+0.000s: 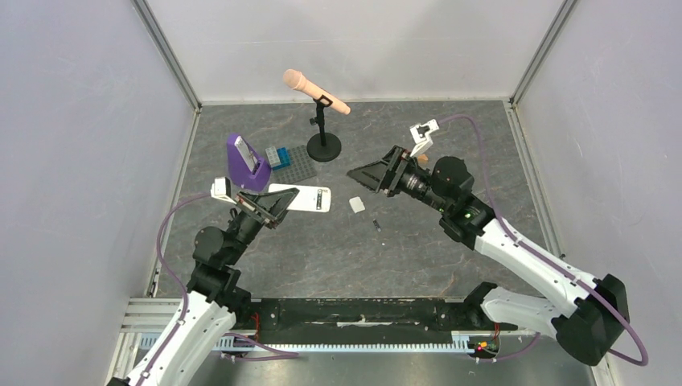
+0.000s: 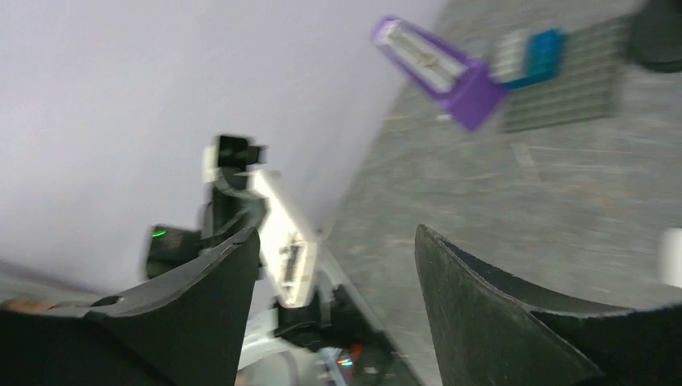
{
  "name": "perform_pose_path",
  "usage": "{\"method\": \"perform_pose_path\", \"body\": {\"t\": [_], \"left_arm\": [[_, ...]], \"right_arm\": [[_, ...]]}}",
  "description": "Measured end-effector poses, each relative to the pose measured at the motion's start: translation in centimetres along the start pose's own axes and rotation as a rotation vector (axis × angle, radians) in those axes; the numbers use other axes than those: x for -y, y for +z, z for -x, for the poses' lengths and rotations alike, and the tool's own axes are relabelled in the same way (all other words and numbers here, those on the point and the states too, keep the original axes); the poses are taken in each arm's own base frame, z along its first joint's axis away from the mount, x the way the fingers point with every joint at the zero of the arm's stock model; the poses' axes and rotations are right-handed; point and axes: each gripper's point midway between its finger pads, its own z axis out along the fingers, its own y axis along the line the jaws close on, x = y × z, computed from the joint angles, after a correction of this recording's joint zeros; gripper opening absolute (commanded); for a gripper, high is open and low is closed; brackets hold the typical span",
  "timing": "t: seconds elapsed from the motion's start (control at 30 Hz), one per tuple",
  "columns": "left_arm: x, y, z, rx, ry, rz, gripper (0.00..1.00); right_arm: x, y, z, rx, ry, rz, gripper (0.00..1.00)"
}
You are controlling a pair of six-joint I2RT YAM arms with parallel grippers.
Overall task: Load the batteries into the remote control
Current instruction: Load the battery into the remote control, then pick up the battery from the center of the board.
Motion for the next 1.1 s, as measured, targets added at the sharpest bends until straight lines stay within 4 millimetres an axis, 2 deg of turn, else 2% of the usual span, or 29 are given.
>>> {"method": "perform_pose_path", "body": {"t": [0.1,0.17,0.3,0.43,0.53,0.67,0.8,1.1], "left_arm": [[-1.5,-0.3,0.0,0.011,0.003,0.064,0.02],[-2.5,-0.5,0.0,0.016,0.002,0.103,0.02],[-4.2,-0.8,-0.2,0.009,-0.004,0.166,0.02],[-5.4,-1.1,-0.5,0.001,-0.011,0.205,0.02],[-6.0,-1.2,-0.7,-0.002,-0.015,0.223,0.02],[-6.6,-1.2,-0.8,-0.005,-0.018,0.239,0.02],[-7.3,-1.2,-0.9,-0.009,-0.023,0.262,0.02],[-9.8,-1.2,-1.3,-0.018,-0.036,0.327,0.02]], "right_arm": [[3.9,-0.8,0.5,0.021,-0.094,-0.167,0.72],[7.6,-1.5,-0.1,-0.015,-0.163,-0.324,0.71],[15.5,-3.7,-2.5,-0.168,-0.314,-0.625,0.69],[20.5,-6.0,-5.2,-0.356,-0.411,-0.782,0.6],[22.8,-6.7,-6.9,-0.466,-0.442,-0.825,0.53],[25.7,-7.5,-9.7,-0.606,-0.45,-0.873,0.5],[27.3,-7.9,-11.9,-0.71,-0.46,-0.902,0.47],[28.1,-6.3,-12.3,-0.735,-0.486,-0.916,0.38]]}}
